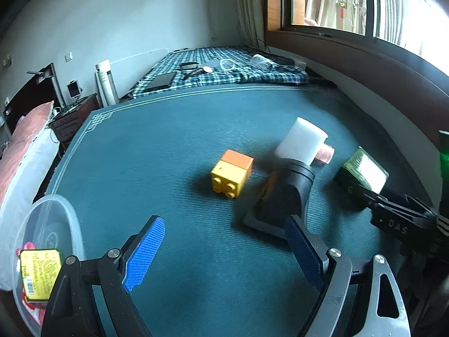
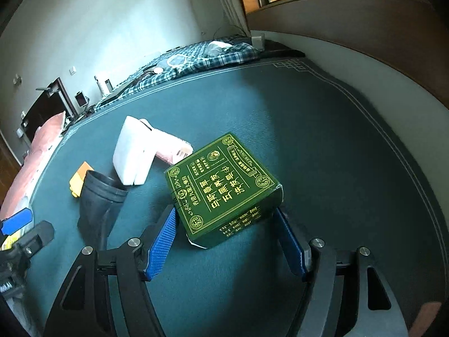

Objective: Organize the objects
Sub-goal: 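Move right tool toward square green box while left tool approaches black nozzle, then grasp square green box with right tool while left tool grasps black nozzle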

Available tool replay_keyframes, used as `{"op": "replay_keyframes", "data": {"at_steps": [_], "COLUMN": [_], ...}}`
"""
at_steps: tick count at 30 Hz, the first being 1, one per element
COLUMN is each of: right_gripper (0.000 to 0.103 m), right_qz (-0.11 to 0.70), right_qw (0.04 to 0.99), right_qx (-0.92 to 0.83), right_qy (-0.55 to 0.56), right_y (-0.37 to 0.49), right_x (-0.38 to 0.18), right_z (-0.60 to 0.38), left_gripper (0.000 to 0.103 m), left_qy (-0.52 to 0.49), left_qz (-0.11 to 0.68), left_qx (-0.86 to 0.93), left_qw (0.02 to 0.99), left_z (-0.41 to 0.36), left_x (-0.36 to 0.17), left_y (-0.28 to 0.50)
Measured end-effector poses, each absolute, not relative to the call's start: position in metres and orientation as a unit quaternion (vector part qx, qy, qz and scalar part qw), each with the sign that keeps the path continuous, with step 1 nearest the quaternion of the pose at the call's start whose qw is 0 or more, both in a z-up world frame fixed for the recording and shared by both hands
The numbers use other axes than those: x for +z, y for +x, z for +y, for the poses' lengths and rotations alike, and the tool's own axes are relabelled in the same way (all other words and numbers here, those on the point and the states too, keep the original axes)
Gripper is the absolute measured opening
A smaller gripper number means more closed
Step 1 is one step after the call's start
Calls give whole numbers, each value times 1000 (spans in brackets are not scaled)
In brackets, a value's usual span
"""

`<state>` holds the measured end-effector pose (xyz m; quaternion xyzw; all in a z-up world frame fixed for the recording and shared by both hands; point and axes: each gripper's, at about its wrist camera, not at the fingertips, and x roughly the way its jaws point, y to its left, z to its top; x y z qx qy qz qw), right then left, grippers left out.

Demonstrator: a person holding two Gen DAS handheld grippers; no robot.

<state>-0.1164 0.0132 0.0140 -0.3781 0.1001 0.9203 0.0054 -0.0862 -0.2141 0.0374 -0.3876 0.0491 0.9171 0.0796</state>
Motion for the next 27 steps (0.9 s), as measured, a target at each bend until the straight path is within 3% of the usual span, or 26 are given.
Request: {"op": "replay_keyframes", "data": {"at_steps": [3,11,16,27], "right_gripper": [72,89,89,89], "right_qz": [92,83,51,61], "right_qw": [4,12,4,-16], "right_qx": [921,928,931,926], "right_qy": [-380,-364,-362,-372], "right_y": [-121,-122,-127,-133], "right_x": [16,22,22,17], "right_z": [14,22,15,18], "left_gripper": [90,90,90,90], "left_qy": [-390,-397,-402,-407], "left_qz": [53,66,76,93], "left_qx": [915,906,901,897], "left_qw": [92,128,142,143], "left_z": [-206,-182,-169,-158], "left_x": [33,19,11,-3], "left_y": [-93,-108,-113,-129]}}
